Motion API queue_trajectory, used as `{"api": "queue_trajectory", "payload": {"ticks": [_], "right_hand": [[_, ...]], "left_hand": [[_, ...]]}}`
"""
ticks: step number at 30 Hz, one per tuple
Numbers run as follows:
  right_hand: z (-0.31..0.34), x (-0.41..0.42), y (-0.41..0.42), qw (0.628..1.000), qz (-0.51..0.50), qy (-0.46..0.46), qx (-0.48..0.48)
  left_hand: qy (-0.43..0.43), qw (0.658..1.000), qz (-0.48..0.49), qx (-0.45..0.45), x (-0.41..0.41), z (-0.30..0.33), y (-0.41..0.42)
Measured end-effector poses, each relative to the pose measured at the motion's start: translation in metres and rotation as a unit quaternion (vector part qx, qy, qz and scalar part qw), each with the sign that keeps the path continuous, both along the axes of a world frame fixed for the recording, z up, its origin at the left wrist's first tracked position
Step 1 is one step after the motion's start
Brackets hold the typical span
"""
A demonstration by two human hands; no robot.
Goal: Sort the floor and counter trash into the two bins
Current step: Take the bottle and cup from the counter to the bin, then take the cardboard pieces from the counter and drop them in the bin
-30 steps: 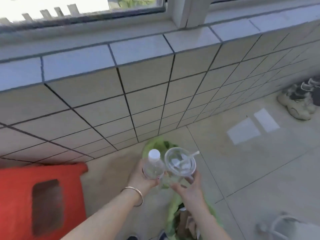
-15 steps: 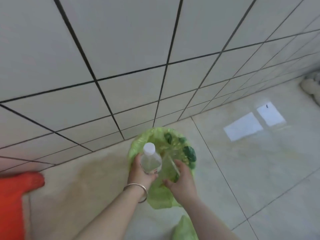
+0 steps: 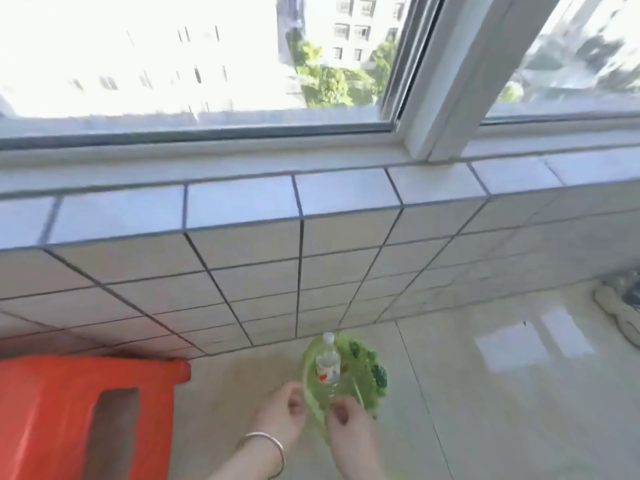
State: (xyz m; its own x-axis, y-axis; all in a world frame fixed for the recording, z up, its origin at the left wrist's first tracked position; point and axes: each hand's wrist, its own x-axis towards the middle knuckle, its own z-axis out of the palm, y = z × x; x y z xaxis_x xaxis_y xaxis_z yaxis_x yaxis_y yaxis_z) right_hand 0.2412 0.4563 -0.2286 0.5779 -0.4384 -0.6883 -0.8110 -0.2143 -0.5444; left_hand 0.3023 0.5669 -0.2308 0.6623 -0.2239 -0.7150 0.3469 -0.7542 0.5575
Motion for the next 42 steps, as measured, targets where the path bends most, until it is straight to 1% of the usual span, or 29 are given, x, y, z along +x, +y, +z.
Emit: {"api": "queue_trajectory", "payload": {"ticks": [2, 4, 8, 13, 16, 18, 20, 22, 27, 29, 32, 35, 36, 37, 40, 42], "right_hand": [[0.068, 0.007, 0.029, 0.999, 0.036, -0.01, 0.033], [0.128, 0.011, 0.06, 0.995, 0.071, -0.056, 0.05], [0.231, 0.0, 0.136, 0.979, 0.165, -0.105, 0.06], [0.31, -0.046, 0.246, 0.943, 0.288, -0.148, 0.081], [0.34, -0.088, 0.323, 0.911, 0.375, -0.149, 0.089], [0.355, -0.119, 0.376, 0.884, 0.43, -0.157, 0.094], [0.369, -0.156, 0.43, 0.856, 0.479, -0.16, 0.105], [0.383, -0.195, 0.483, 0.825, 0.53, -0.159, 0.116], [0.406, -0.301, 0.607, 0.76, 0.611, -0.16, 0.151], [0.414, -0.341, 0.651, 0.724, 0.647, -0.163, 0.177], [0.439, -0.389, 0.706, 0.694, 0.663, -0.193, 0.203], [0.472, -0.418, 0.759, 0.671, 0.658, -0.236, 0.247], [0.484, -0.423, 0.775, 0.657, 0.661, -0.257, 0.255], [0.494, -0.428, 0.791, 0.641, 0.668, -0.278, 0.258], [0.524, -0.433, 0.837, 0.576, 0.707, -0.342, 0.226], [0.535, -0.433, 0.869, 0.556, 0.71, -0.377, 0.212]], "left_hand": [[-0.011, 1.0, 0.015, 0.006, -0.011, 0.061, 0.03], [-0.038, 0.998, 0.043, 0.007, -0.025, 0.12, 0.065], [-0.099, 0.983, 0.156, 0.002, -0.063, 0.206, 0.144], [-0.174, 0.933, 0.314, 0.015, -0.14, 0.289, 0.256], [-0.224, 0.896, 0.382, 0.041, -0.205, 0.324, 0.332], [-0.228, 0.876, 0.422, 0.052, -0.25, 0.344, 0.38], [-0.228, 0.844, 0.481, 0.067, -0.299, 0.363, 0.425], [-0.247, 0.797, 0.547, 0.069, -0.353, 0.377, 0.47], [-0.278, 0.705, 0.649, 0.075, -0.492, 0.406, 0.573], [-0.293, 0.66, 0.687, 0.082, -0.543, 0.416, 0.607], [-0.307, 0.602, 0.726, 0.13, -0.602, 0.438, 0.645], [-0.324, 0.541, 0.753, 0.188, -0.639, 0.461, 0.686], [-0.328, 0.524, 0.757, 0.211, -0.647, 0.467, 0.701], [-0.336, 0.512, 0.756, 0.231, -0.654, 0.475, 0.715], [-0.372, 0.494, 0.727, 0.298, -0.662, 0.5, 0.755], [-0.381, 0.48, 0.711, 0.343, -0.662, 0.512, 0.782]]}}
